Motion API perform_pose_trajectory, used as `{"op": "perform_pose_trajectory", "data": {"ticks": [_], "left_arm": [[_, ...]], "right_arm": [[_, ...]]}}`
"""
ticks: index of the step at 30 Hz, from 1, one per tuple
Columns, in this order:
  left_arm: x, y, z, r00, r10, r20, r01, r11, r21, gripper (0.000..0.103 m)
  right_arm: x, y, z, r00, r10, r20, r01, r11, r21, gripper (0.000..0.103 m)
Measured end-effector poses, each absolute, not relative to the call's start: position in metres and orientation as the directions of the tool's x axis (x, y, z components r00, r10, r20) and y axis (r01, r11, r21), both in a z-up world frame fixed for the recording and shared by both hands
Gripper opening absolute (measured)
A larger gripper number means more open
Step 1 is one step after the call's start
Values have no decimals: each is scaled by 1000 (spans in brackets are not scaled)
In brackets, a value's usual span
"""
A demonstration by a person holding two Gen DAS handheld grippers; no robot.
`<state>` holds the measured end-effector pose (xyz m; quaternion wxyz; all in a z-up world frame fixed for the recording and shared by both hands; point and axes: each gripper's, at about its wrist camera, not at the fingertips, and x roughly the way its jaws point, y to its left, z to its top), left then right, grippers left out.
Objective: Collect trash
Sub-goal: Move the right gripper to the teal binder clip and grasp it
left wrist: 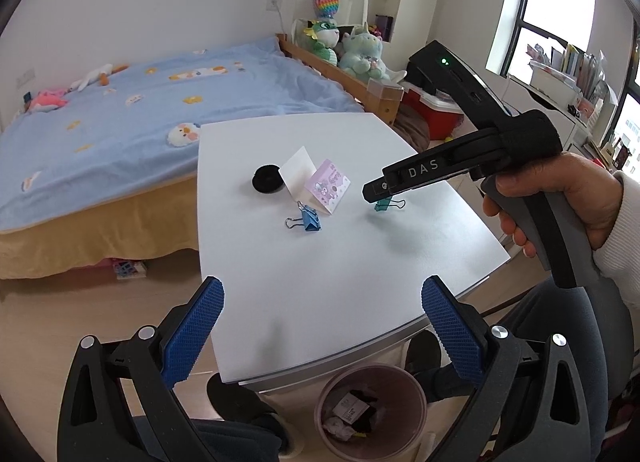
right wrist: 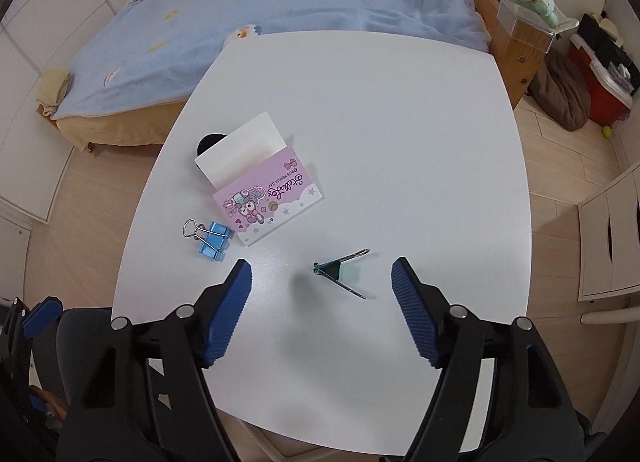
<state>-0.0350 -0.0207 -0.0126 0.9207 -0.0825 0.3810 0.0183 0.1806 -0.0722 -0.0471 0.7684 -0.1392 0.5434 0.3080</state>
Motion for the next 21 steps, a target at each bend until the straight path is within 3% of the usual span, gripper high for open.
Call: {"op": "perform_pose_trajectory", "data": {"ticks": [13,21], "left_arm": [[-31,-26,-16,704,-35,-709,-94,985,-142,95],[-25,-28,-17,702,-31,-711,-94,986,-135,95]], "right_arm": [[185,-71,-58,206,303,-930,-618,778,117,18],[185,-78,-53,223,320,-921,-622,774,119,14]]}}
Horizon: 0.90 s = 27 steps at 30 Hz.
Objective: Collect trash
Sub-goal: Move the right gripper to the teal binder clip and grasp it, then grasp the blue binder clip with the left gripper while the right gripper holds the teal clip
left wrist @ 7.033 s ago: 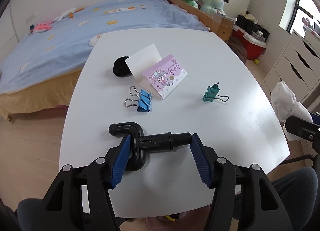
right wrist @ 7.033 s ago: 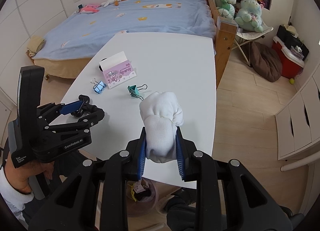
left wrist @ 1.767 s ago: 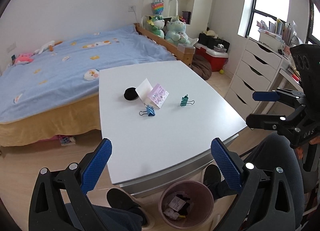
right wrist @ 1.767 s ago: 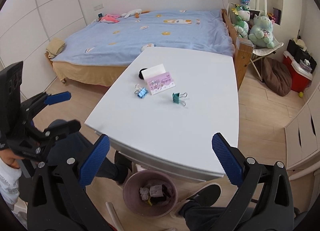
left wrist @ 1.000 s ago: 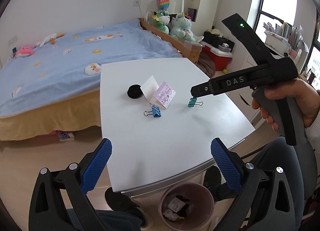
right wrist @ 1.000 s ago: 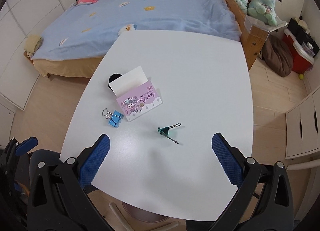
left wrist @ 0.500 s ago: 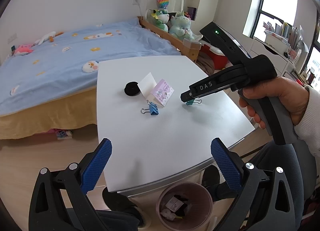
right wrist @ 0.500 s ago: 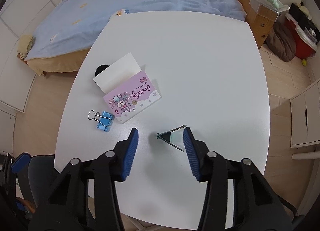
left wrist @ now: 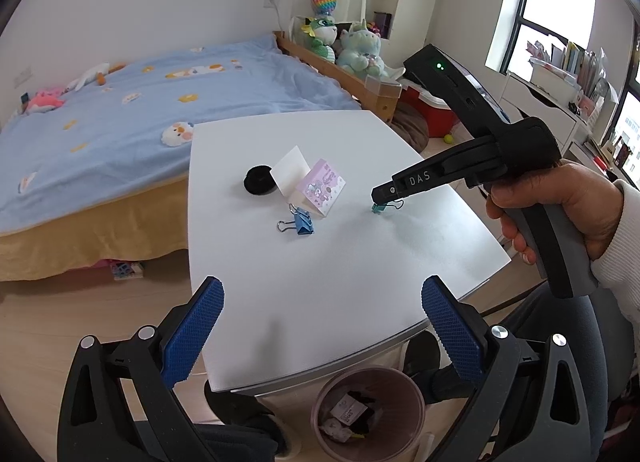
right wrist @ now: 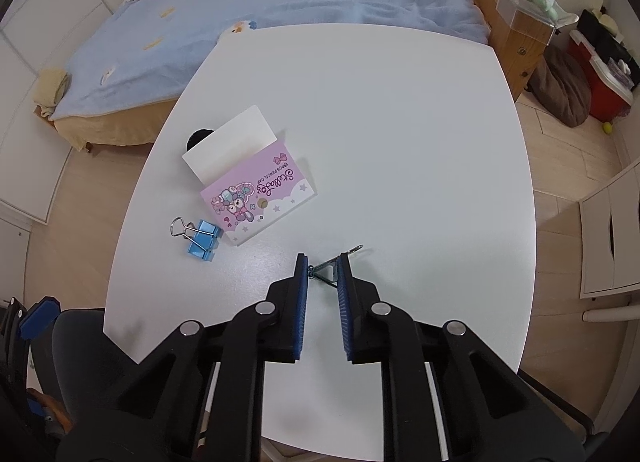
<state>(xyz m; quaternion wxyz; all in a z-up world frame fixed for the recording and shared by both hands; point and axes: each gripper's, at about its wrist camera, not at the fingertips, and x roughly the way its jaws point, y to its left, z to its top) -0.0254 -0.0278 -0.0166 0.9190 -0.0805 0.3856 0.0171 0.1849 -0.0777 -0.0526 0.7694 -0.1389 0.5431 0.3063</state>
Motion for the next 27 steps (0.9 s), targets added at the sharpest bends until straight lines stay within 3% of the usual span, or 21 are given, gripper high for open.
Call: {"op": "perform_pose_trajectory", "data": {"ticks": [16,27], "left_arm": [[13,-22,-9,683,-22,-730,-92,989,-115,95],[55,-10,-29,592,-36,-805,-132,981,-140,95]], "right_arm": [[173,-97,-21,255,378,-890,-651,748,131,14],[171,-110,-13,272,385,-882,-650,749,127,14]]}}
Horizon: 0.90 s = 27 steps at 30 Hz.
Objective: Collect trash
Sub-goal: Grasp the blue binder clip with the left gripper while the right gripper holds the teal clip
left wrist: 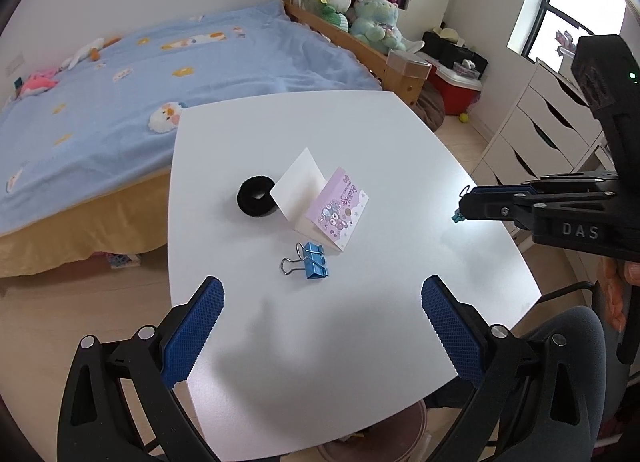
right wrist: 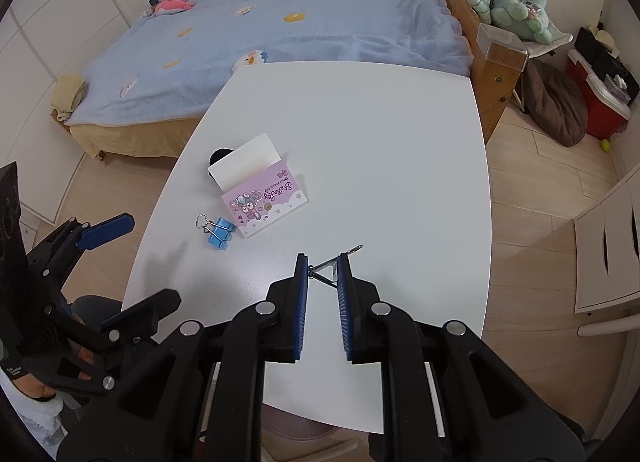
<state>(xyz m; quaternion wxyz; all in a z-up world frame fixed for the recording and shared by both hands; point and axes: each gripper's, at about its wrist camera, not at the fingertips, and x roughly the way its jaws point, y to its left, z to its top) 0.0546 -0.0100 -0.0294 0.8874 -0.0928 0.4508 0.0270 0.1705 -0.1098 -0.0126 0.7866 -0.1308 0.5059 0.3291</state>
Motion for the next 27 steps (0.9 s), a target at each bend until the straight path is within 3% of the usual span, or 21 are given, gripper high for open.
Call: {"op": "perform_pose_trajectory", "data": {"ticks": [5,12,21,23,27], "left_arm": [[68,-6,-43,561,-36,-827,-154,977,-147,95],[76,0,-57,532,-60,-845,-172,969,-177,51],[80,7,-60,548,-93,-831,-190,954,-232,37],[81,7,-61,550,-96,-830,-190,953,-236,31],[82,5,-63,547,-100,-831,-182,955,-235,8]], "right_arm": [[172,-117,-14,272,382,-883,-644,754,128,14],[174,-122,-18,269,381,-885,-641,756,130,14],[173,-122,-19,265,385,-884,-645,753,134,14],[171,-121,-19,267,385,-884,-647,751,132,14],[171,-120,-20,266,384,-884,-649,749,130,14]]}}
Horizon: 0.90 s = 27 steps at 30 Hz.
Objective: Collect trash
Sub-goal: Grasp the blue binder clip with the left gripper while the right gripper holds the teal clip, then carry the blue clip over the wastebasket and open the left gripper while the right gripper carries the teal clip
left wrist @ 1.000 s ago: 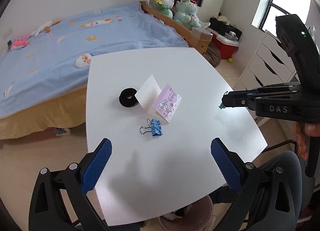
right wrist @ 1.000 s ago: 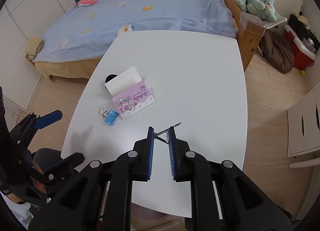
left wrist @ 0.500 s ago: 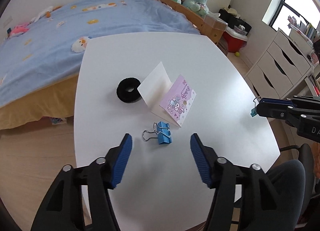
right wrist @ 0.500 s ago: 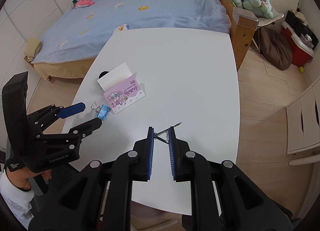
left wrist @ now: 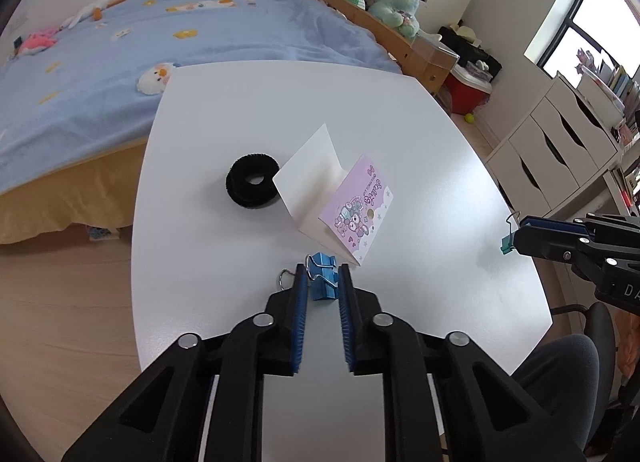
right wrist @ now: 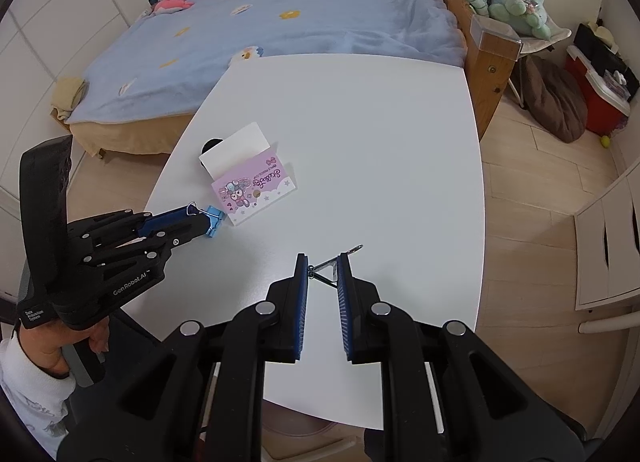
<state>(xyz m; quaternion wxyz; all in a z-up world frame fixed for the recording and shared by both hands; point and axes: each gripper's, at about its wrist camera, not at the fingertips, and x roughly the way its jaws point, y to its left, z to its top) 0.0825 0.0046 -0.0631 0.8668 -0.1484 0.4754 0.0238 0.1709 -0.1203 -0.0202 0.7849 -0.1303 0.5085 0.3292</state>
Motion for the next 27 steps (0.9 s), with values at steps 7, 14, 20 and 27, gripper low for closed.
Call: {"op": "perform_pose_trajectory", "data": {"ticks": [7,14,20,27], "left_arm": [[81,0,-59,561,-91,-823,-166,961,-219,5],[69,-7,-45,579,-78,-811,-130,974,-187,5],[54,-18,-30,596,-73,-800,-80,985,-150,5],[25,-33,-12,628,-86,-774,-16,992,-123,5]], "right_arm": [[170,-120,-21,265,384,-884,-653,747,128,14],[163,-121,-16,270,401,-876,-666,735,131,14],[149,-127,-6,287,421,-860,-690,714,119,14],[117,-144,8,314,461,-830,-726,680,103,14]]}}
